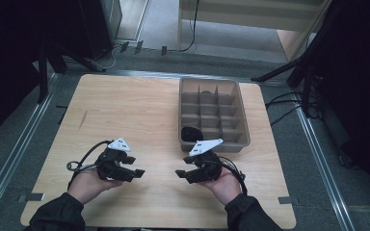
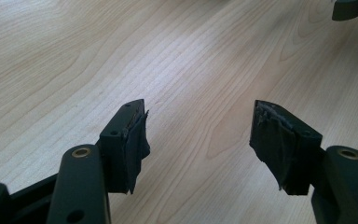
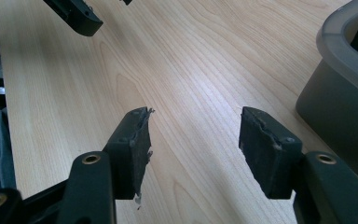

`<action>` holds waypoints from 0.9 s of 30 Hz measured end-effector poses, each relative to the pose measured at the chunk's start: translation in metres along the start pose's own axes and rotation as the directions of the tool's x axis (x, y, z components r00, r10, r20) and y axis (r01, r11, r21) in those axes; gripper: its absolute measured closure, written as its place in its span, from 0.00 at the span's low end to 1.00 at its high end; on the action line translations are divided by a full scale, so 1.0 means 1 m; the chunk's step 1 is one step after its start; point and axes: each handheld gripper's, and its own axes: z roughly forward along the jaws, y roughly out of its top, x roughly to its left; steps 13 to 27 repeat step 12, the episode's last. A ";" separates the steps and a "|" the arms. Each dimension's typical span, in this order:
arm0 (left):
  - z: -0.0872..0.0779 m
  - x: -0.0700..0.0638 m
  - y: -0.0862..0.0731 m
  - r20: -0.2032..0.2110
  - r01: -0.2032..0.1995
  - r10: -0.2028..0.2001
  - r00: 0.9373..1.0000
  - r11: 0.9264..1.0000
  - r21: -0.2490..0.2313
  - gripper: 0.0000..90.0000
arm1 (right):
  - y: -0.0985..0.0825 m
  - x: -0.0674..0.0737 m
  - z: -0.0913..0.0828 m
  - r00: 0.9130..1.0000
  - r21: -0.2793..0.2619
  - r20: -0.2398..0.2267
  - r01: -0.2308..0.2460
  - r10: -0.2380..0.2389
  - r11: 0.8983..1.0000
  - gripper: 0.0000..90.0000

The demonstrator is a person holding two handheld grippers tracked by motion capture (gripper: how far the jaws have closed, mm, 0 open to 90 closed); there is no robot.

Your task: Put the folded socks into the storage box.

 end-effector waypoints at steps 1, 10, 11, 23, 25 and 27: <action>0.000 0.000 0.000 0.002 -0.001 0.001 1.000 1.000 0.002 0.39 | 0.000 0.000 0.000 1.000 0.003 -0.001 -0.001 0.001 1.000 0.48; 0.001 0.000 0.000 0.002 -0.002 0.002 1.000 1.000 0.007 0.39 | 0.000 0.000 0.001 1.000 0.007 -0.001 0.001 -0.001 1.000 0.47; 0.001 0.000 0.000 0.004 -0.001 0.001 1.000 1.000 0.009 0.39 | 0.000 0.000 0.001 1.000 0.007 -0.001 0.001 -0.001 1.000 0.47; 0.002 0.000 0.000 0.003 -0.002 0.002 1.000 1.000 0.009 0.39 | 0.000 0.000 0.001 1.000 0.007 -0.003 0.001 -0.001 1.000 0.47; 0.002 0.000 0.000 0.003 -0.002 0.002 1.000 1.000 0.009 0.39 | 0.000 0.000 0.001 1.000 0.007 -0.003 0.001 -0.001 1.000 0.47; 0.002 0.000 0.000 0.003 -0.002 0.002 1.000 1.000 0.009 0.39 | 0.000 0.000 0.001 1.000 0.007 -0.003 0.001 -0.001 1.000 0.47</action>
